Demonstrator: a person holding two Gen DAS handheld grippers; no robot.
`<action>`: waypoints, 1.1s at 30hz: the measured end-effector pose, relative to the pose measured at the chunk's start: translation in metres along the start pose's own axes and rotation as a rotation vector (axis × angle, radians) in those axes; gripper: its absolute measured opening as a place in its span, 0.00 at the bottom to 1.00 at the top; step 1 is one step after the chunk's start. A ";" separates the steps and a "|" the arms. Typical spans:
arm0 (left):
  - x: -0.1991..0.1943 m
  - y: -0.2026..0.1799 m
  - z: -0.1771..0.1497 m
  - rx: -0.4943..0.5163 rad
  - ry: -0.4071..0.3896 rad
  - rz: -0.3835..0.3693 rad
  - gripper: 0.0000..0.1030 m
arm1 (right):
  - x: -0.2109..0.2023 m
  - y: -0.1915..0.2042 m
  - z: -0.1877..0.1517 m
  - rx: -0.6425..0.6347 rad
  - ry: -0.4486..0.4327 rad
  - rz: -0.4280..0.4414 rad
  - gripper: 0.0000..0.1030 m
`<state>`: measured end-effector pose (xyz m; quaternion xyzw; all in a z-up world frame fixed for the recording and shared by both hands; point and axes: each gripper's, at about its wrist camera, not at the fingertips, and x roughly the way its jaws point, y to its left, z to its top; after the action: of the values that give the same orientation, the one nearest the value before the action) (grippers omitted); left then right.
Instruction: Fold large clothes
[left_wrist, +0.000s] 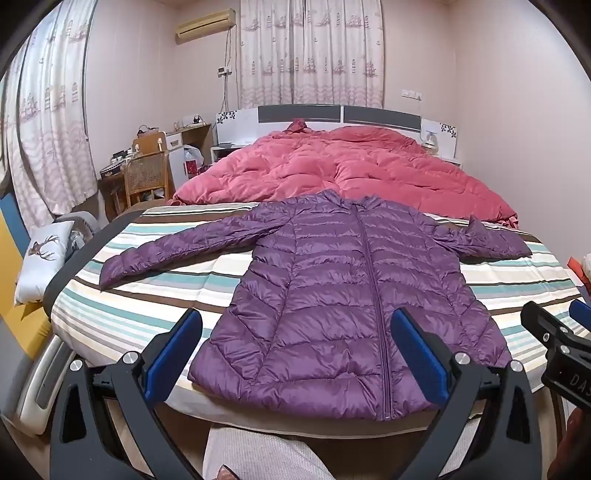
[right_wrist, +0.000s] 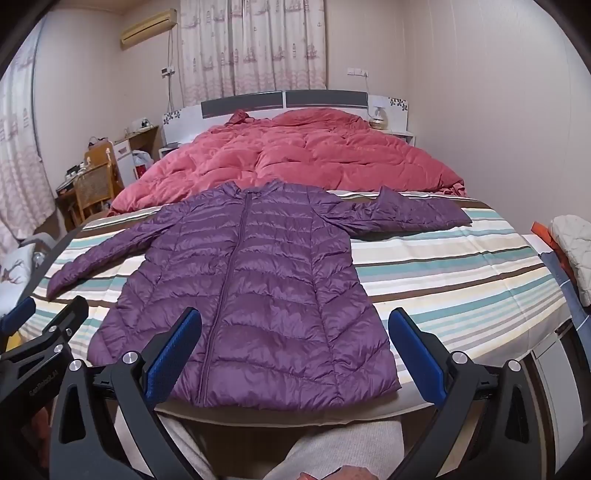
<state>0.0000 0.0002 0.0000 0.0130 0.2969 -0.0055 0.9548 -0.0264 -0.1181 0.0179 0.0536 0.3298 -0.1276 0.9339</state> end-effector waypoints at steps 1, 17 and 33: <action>0.000 0.000 0.000 0.002 0.002 0.001 0.98 | 0.000 0.000 0.000 0.001 0.002 0.002 0.97; -0.002 0.003 -0.004 -0.008 0.005 0.001 0.98 | 0.000 0.000 -0.001 0.004 0.010 0.004 0.97; 0.000 0.002 -0.003 -0.009 0.010 0.003 0.98 | 0.001 0.001 -0.003 0.010 0.022 0.004 0.97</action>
<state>-0.0019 0.0022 -0.0025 0.0093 0.3017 -0.0027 0.9533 -0.0272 -0.1171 0.0143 0.0601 0.3394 -0.1268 0.9301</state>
